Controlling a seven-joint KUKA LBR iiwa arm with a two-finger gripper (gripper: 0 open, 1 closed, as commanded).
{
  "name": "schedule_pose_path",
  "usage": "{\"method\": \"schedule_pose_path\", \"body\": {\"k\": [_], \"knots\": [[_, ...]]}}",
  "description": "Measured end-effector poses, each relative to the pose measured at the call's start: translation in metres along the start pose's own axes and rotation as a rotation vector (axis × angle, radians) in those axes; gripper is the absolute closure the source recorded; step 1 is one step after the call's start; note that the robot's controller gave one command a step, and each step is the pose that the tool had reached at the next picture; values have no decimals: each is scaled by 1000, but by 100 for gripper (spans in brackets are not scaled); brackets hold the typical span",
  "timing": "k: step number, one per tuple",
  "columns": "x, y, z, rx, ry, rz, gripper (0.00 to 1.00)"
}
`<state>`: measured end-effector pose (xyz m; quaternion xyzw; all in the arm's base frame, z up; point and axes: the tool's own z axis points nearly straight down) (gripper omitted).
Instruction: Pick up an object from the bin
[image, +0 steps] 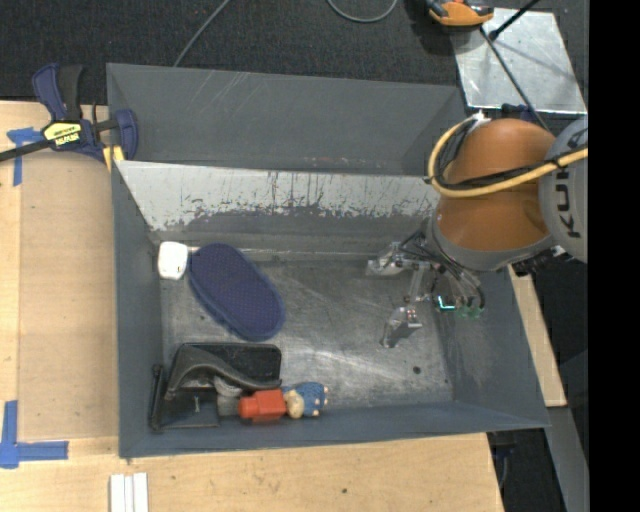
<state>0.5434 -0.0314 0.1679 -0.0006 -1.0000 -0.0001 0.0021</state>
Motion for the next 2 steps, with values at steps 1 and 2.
{"method": "schedule_pose_path", "body": {"k": [1,2], "knots": [[-57,37,48,-2,-7,166,0],[-63,102,37,-4,-10,102,0]]}}
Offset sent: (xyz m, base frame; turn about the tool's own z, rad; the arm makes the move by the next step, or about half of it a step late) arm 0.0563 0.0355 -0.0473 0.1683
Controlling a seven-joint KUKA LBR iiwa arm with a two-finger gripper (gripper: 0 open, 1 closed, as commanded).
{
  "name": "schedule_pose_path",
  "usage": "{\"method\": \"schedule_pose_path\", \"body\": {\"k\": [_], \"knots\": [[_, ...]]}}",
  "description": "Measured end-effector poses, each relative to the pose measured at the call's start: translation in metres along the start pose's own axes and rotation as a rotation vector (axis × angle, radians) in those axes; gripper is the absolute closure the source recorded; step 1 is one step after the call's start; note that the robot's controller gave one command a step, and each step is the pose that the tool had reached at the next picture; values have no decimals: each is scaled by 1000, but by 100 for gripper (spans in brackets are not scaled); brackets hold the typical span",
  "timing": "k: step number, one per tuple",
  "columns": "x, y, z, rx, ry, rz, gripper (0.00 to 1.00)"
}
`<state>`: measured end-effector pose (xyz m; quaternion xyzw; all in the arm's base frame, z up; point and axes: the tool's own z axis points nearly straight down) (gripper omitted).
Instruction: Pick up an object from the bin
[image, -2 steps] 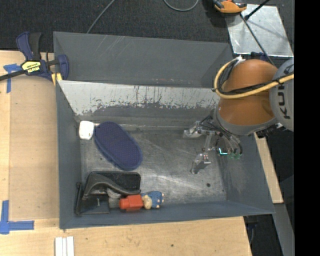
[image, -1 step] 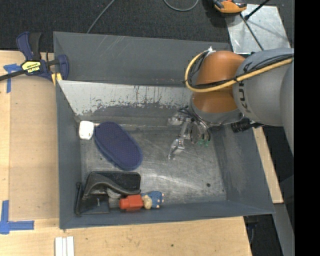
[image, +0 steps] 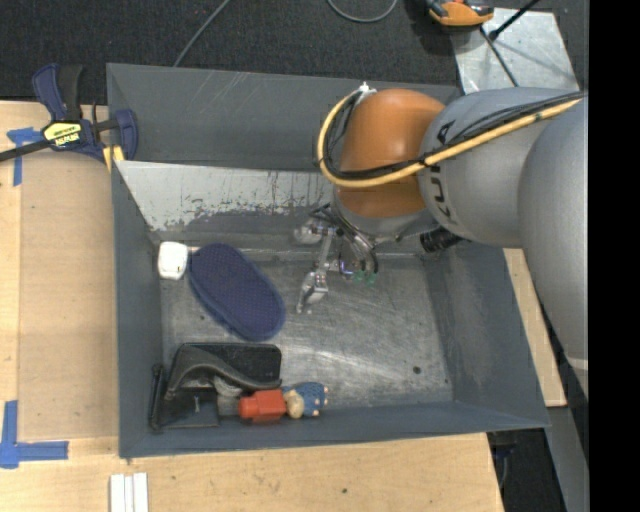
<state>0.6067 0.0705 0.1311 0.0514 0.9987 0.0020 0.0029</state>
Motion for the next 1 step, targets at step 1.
{"method": "schedule_pose_path", "body": {"k": [1], "knots": [[20,140,18,0,2,-3,0]]}}
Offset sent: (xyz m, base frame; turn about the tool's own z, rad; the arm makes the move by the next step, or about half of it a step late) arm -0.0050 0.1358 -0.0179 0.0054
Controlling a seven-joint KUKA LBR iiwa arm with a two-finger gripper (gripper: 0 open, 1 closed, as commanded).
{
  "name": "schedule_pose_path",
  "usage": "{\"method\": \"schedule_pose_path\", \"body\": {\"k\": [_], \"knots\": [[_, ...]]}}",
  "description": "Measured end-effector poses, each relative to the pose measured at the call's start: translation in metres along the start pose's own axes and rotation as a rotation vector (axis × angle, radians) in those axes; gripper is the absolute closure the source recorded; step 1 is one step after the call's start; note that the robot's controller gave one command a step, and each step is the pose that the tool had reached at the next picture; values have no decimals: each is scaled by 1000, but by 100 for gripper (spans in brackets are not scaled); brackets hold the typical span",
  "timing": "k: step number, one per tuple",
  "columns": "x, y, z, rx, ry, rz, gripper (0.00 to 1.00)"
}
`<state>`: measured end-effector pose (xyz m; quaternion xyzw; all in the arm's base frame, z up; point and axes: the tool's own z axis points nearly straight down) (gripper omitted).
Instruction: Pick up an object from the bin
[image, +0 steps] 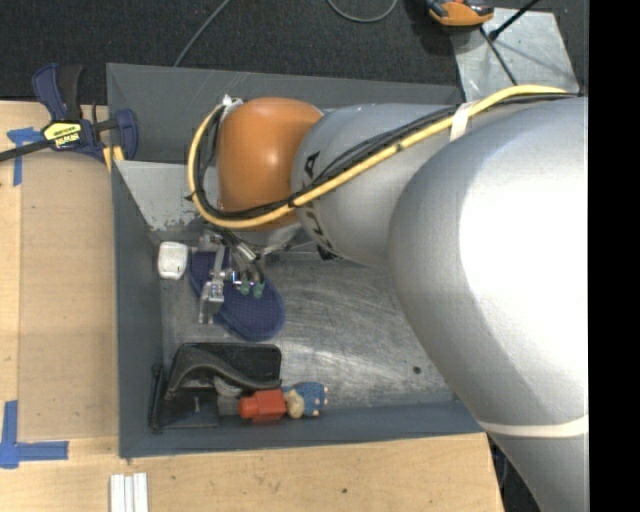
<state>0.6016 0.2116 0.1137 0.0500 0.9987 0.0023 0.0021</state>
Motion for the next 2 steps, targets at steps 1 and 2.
{"method": "schedule_pose_path", "body": {"k": [1,2], "knots": [[-25,-23,31,-6,-5,-259,0],[-27,-22,29,-7,-12,-259,100]]}}
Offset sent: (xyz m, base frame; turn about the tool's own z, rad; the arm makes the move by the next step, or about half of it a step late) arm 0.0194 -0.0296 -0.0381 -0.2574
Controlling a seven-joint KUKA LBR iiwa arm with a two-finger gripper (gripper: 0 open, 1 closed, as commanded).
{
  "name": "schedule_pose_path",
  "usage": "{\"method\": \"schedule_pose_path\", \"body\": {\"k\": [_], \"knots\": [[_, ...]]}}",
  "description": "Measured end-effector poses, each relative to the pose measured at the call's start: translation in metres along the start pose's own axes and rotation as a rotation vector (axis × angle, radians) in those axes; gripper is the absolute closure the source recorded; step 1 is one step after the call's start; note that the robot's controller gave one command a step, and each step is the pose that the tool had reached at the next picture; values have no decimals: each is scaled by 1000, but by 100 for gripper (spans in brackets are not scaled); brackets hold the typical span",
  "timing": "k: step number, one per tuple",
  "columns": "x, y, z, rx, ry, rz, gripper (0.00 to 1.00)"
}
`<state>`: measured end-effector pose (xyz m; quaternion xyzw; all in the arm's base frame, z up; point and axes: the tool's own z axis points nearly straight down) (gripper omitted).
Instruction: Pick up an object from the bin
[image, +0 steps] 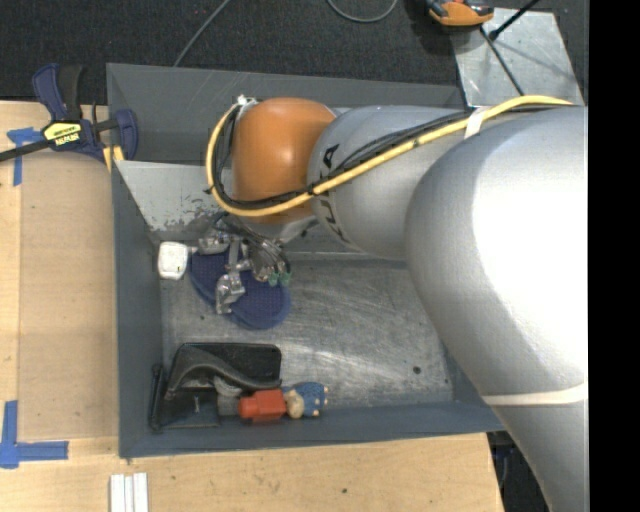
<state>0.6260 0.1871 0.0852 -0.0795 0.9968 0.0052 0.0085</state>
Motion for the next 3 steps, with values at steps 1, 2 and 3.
{"method": "schedule_pose_path", "body": {"k": [1,2,3], "knots": [[1,0,2,1,4,-1,0],[-1,0,0,0,-4,0,100],[-1,19,-133,6,6,-189,100]]}}
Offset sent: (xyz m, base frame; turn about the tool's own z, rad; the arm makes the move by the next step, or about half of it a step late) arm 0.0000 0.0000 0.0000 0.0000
